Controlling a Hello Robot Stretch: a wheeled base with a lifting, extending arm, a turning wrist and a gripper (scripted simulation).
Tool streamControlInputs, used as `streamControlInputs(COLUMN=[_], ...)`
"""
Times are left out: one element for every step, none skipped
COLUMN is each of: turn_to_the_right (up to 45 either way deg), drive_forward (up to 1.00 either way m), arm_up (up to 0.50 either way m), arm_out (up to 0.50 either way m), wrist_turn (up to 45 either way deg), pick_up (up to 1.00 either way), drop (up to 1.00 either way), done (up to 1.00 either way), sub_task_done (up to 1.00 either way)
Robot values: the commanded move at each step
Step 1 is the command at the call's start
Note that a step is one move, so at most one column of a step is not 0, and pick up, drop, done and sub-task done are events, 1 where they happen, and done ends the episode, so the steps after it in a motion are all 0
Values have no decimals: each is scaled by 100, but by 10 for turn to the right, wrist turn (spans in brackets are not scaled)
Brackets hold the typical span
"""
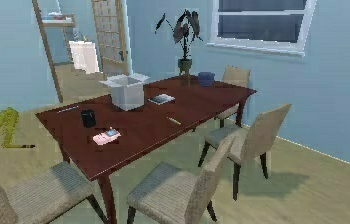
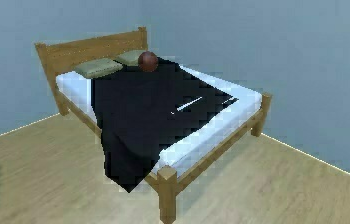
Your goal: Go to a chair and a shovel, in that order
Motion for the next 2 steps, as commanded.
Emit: streamControlInputs(turn_to_the_right=[-450, -180], drive_forward=[0, 0], arm_up=[0, 0], arm_out=[0, 0], wrist_turn=[0, 0], pick_up=[0, 0], drop=[0, 0], done=[0, 0], sub_task_done=[0, 0])
